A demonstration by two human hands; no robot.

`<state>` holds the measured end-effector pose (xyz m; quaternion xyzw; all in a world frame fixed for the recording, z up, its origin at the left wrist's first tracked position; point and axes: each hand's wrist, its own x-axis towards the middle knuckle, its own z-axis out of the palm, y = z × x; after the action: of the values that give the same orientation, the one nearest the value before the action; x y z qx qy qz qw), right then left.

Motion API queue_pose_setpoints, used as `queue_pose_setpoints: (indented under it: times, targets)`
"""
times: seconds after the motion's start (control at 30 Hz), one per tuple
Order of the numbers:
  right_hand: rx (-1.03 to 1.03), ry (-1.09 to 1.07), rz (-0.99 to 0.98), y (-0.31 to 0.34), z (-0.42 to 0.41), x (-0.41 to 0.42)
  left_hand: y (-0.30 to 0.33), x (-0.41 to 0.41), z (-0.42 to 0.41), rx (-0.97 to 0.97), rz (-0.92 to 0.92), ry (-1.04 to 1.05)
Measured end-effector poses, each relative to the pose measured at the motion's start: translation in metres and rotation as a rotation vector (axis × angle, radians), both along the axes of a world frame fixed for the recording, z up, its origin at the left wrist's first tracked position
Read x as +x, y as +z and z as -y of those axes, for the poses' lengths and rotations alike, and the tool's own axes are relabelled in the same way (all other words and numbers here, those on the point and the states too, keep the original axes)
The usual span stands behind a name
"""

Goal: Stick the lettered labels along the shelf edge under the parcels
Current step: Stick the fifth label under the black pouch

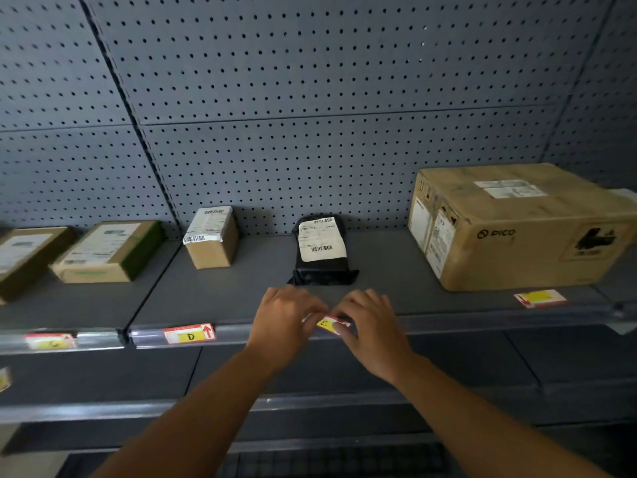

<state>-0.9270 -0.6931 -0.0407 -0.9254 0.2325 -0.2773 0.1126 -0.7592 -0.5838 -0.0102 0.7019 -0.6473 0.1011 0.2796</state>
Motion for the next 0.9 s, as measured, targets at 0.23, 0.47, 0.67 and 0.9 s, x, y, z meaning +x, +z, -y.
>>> queue_pose_setpoints:
  times: [0.23, 0.47, 0.67, 0.9]
  targets:
    - [-0.014, 0.07, 0.124, 0.022, 0.001, 0.009, 0.014, 0.016, -0.014, -0.122, -0.002, 0.003]
    - [-0.216, 0.173, 0.017, 0.037, 0.005, 0.006, 0.011, 0.023, -0.02, -0.073, 0.084, -0.039]
    - [-0.279, 0.15, -0.057, 0.029, 0.01, 0.0, 0.003, 0.016, -0.01, -0.017, 0.105, -0.063]
    - [-0.296, 0.115, -0.079, 0.022, 0.01, -0.001, -0.004, 0.017, -0.005, -0.003, 0.116, -0.069]
